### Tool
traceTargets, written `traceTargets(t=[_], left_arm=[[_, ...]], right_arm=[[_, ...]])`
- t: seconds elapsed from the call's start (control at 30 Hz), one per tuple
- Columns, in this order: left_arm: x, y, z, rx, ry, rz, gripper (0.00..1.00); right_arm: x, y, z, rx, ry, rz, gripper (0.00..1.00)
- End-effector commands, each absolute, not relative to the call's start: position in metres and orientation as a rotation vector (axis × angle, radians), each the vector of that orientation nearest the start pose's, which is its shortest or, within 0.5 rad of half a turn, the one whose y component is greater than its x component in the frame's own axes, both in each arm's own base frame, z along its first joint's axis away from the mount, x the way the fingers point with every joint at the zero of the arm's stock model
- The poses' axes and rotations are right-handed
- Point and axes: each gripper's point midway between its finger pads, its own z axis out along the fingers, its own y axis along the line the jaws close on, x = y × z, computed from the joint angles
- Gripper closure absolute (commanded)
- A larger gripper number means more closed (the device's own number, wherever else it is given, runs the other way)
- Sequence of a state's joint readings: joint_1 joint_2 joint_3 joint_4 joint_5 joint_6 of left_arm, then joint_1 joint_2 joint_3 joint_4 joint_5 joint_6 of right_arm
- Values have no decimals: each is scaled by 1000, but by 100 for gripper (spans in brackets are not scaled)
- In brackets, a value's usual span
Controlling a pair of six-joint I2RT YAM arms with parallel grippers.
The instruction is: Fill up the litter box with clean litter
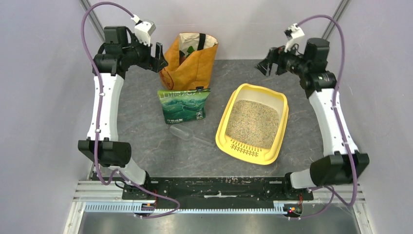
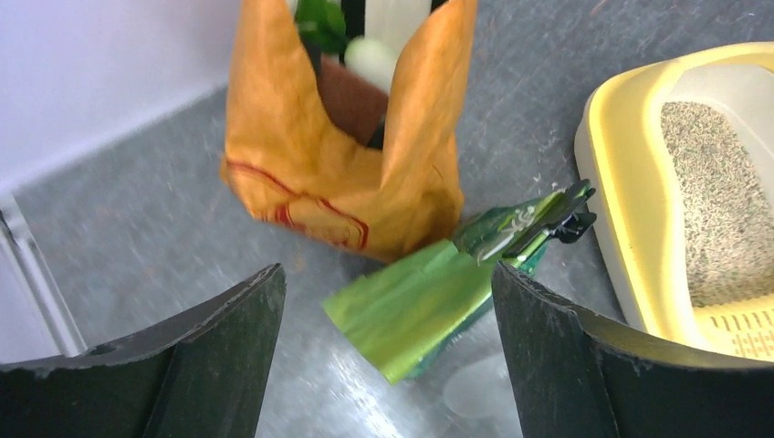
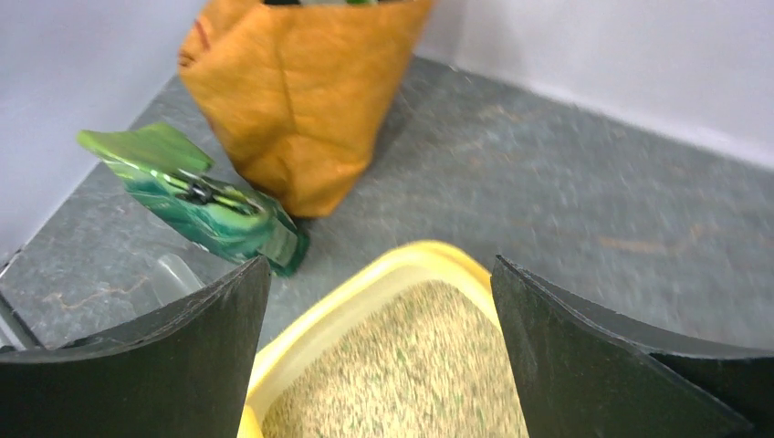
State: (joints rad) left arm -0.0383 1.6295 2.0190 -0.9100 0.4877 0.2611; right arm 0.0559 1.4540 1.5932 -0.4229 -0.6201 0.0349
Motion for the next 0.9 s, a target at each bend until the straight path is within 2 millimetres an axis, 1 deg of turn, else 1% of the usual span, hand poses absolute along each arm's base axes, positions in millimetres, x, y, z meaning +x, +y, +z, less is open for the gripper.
traceTargets(t=[0.0,0.03,0.07,0.13,0.2,0.27,0.4,0.47,0.53,0.57,0.7,0.8,0.87], left_arm=[[408,-67,352,298,2168,-346,11],[404,-62,349,264,2187,-321,11],[398,-59,346,237,2199,-307,11],[388,-55,338,211,2216,-289,10],[378,-53,323,189,2251,-281,10],[374,-50,312,167,2282,-266,10],[373,-39,295,127,2322,-202,9],[371,-35,286,113,2346,-171,9],[365,-36,275,126,2365,-182,9],[363,-37,273,143,2363,-185,9],[359,-43,272,190,2320,-222,8],[362,-43,270,158,2331,-225,8],[362,-42,272,153,2318,-220,8]], right_arm=[[378,88,352,-281,1882,513,3],[373,81,343,-240,1909,481,3],[367,67,336,-193,1932,449,3],[356,54,323,-135,1977,416,3],[348,44,311,-96,2022,401,3],[342,36,299,-62,2077,383,3],[338,24,276,-59,2181,334,3],[340,21,265,-43,2211,329,3],[340,24,257,-29,2231,359,3],[339,25,254,-10,2240,369,3],[334,24,252,-1,2228,362,3],[334,26,255,4,2224,377,3],[334,27,255,2,2232,382,3]])
